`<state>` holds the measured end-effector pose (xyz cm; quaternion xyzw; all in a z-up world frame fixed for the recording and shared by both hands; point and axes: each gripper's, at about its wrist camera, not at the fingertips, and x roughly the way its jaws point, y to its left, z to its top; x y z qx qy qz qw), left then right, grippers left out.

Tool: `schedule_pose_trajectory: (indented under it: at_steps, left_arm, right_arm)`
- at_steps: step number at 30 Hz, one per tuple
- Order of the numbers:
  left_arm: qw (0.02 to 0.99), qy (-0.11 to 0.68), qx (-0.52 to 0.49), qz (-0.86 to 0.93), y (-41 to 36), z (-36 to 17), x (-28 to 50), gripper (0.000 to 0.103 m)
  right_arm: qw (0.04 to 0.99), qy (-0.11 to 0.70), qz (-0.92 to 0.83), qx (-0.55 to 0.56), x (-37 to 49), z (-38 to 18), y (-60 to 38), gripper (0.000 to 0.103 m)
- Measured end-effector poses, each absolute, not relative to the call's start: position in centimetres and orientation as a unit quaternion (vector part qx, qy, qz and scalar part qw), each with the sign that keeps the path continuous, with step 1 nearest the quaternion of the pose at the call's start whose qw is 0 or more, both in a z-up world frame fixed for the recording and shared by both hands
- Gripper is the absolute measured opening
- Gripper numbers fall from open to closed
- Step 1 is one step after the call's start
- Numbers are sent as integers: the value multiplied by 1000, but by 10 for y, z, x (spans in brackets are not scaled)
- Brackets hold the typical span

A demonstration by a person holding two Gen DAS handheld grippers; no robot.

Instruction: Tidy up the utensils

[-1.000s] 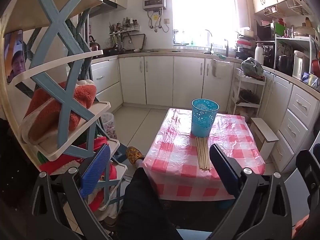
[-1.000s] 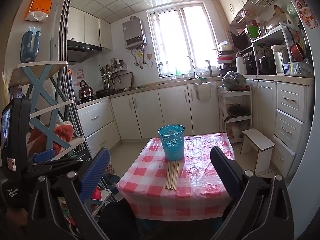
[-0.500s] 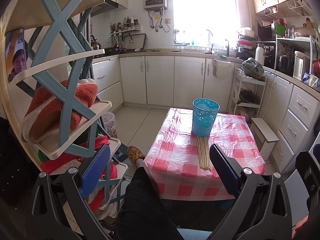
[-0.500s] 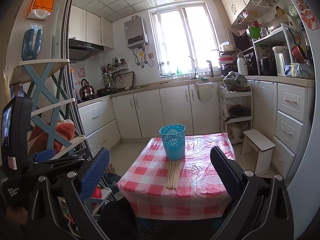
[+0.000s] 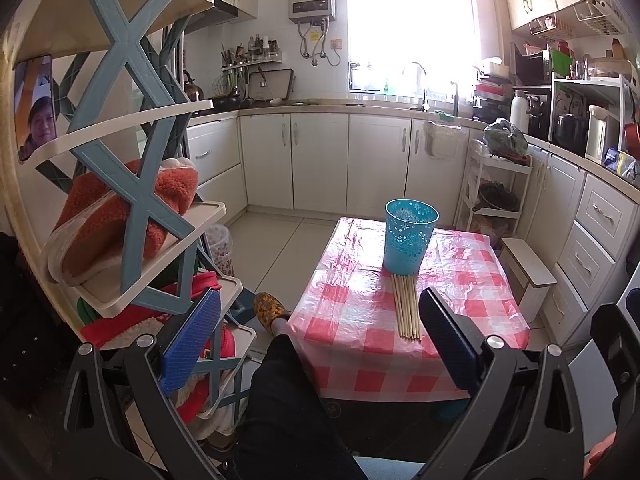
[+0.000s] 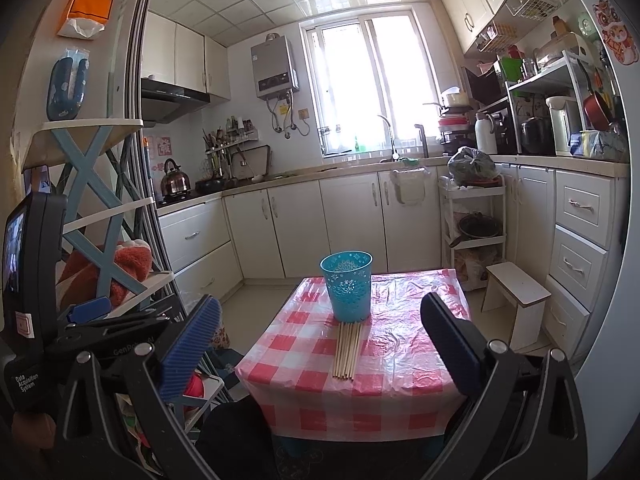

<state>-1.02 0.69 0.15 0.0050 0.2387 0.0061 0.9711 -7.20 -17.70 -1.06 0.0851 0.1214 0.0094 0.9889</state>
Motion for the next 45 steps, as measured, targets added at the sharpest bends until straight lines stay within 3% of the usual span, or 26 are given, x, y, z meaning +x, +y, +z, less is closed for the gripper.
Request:
schedule_pose_trajectory:
  at_steps: [45]
  left_arm:
    - [974, 225, -1, 4, 12, 10, -24, 95]
  right_arm:
    - [991, 109, 13, 80, -85, -4, -175, 97]
